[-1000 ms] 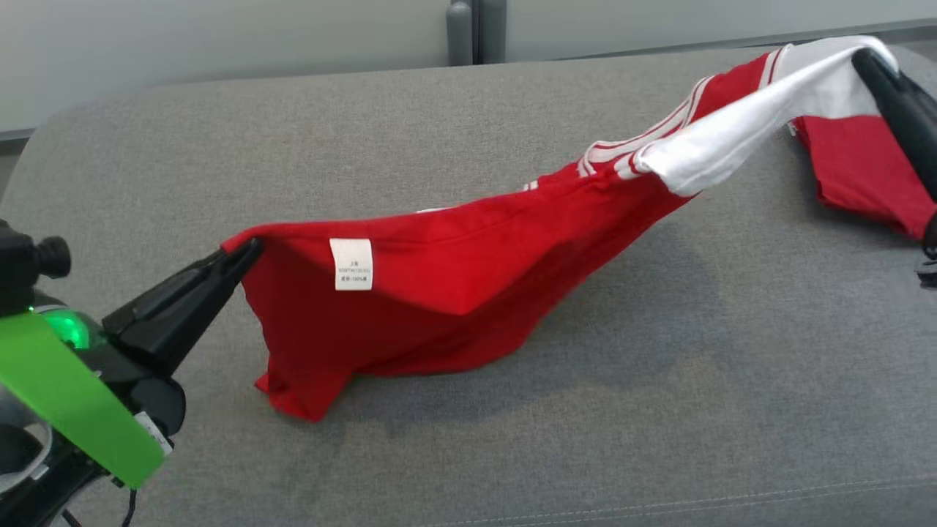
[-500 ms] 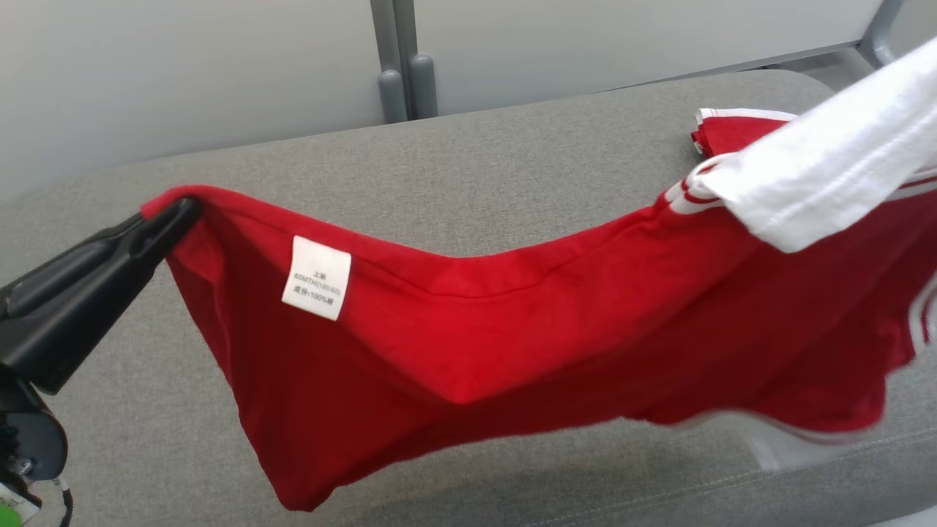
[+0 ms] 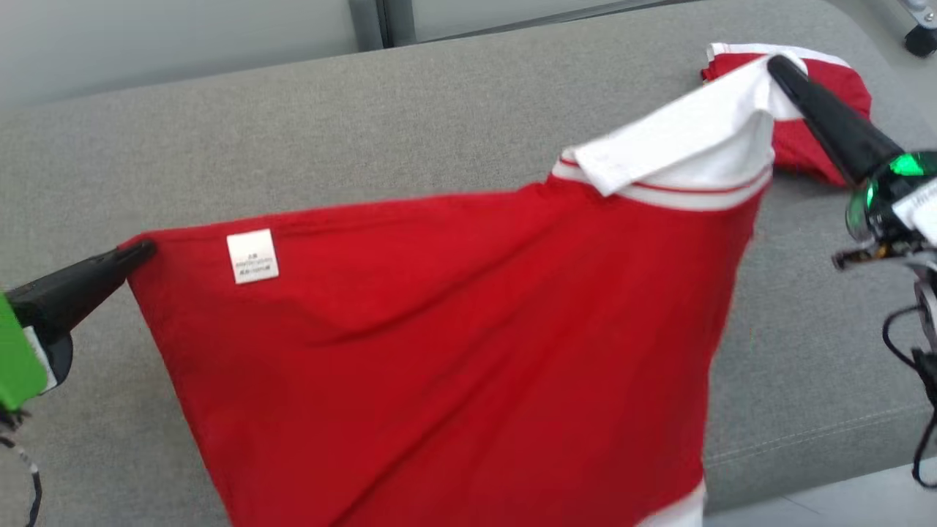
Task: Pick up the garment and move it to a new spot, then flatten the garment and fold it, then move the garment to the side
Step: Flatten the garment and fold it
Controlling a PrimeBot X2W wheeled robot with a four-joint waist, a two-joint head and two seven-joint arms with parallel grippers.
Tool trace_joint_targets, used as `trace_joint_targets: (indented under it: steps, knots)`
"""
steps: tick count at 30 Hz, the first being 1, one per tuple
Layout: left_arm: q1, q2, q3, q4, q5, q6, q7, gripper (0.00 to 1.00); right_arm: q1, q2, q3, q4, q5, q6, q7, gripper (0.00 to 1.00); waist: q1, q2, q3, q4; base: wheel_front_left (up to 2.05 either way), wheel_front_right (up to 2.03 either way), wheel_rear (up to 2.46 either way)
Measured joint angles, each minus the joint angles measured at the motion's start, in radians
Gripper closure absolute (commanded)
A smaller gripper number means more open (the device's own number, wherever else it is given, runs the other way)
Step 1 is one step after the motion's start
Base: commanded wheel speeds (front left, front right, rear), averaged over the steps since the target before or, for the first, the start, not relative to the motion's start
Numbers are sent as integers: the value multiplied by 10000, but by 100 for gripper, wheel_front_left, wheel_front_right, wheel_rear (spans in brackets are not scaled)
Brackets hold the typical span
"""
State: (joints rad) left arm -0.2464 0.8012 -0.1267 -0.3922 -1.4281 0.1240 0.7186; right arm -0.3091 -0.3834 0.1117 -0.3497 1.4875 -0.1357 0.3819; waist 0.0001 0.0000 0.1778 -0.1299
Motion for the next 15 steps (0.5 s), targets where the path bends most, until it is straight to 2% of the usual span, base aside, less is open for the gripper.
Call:
trace_joint_targets:
  steps: [2, 4, 7, 9, 11, 15]
  knots:
    - [-858, -132, -617, 437, 631, 4, 6, 100, -1227, 318, 159, 940, -690, -71, -332, 100, 0, 0, 275, 86, 0, 0, 0]
    - [-2171, -623, -1122, 683, 1200, 4, -209, 100, -2783, 794, -81, 1657, -1350, -58, -953, 100, 1, 0, 545, 199, 0, 0, 0]
    - [-4528, -1726, -1358, 907, 2458, 2, -1256, 100, -4921, 1662, -1060, 2715, -2082, -56, -2080, 100, 1, 0, 934, 425, 0, 0, 0]
    - [-6255, -2449, -1264, 771, 3400, -125, -2307, 100, -6187, 1988, -1641, 2987, -2403, -56, -2673, 100, 2, 0, 1184, 601, 0, 0, 0]
    - [-7690, -3037, -1133, 499, 3887, -431, -3122, 100, -7461, 2190, -1898, 3145, -2738, -54, -3070, 100, 1, 0, 1451, 772, 0, 0, 0]
    - [-8746, -3175, -1421, 504, 4775, -1248, -3858, 100, -9143, 2389, -1007, 3143, -3093, -2, -3064, 100, 1, -1, 2041, 1014, 0, 0, 0]
